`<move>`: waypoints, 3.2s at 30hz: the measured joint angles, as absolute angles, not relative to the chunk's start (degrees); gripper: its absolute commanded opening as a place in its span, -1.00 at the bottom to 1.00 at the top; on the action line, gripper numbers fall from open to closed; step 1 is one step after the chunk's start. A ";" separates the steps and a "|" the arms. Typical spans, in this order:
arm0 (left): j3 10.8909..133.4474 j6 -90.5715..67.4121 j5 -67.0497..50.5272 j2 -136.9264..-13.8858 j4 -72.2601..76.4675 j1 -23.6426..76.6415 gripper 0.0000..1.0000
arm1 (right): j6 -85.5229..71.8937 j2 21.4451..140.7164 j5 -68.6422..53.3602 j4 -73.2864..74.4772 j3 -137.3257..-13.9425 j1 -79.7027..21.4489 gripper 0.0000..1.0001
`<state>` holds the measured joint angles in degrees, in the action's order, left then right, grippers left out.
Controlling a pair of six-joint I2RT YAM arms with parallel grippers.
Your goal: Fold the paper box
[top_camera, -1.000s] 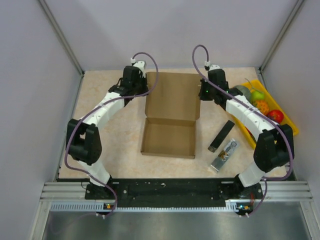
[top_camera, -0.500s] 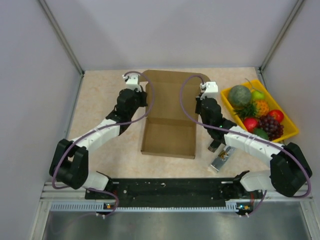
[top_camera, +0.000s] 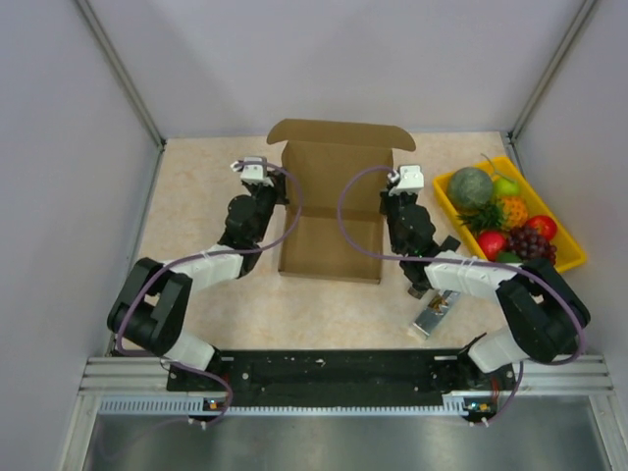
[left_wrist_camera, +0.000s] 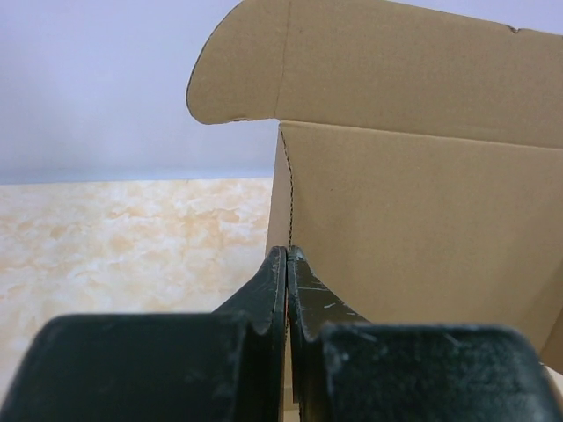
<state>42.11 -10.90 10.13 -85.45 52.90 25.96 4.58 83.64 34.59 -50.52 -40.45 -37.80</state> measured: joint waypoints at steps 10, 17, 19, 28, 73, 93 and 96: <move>31.97 -10.98 8.40 -91.29 72.86 26.02 -1.00 | 3.79 83.35 33.19 -56.12 -33.74 -38.15 -0.82; 27.16 -10.94 7.22 -91.22 79.26 26.06 -1.00 | -1.65 72.99 29.02 -44.16 -31.05 -40.62 0.00; 26.17 -10.81 7.07 -91.22 80.27 26.13 -1.00 | -4.32 68.55 27.46 -37.12 -31.29 -40.73 0.10; 21.93 -10.74 6.85 -90.96 80.75 26.37 -1.00 | -15.22 55.02 14.20 9.91 -47.57 -38.37 0.78; 16.27 -13.34 7.55 -87.70 76.79 26.41 -1.00 | -13.47 58.19 38.11 5.78 -40.49 -57.91 -0.64; 15.05 -13.63 8.43 -87.11 78.11 26.41 -1.00 | -28.36 69.38 42.83 26.92 -60.75 -56.38 -0.95; 14.52 -14.04 8.34 -87.11 79.11 26.41 -1.00 | -31.38 68.55 40.99 27.51 -60.10 -53.98 -0.74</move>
<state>14.52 -14.04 8.34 -87.11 79.11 26.41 -31.38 68.55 40.99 27.51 -60.10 -53.98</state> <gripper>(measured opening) 0.009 0.052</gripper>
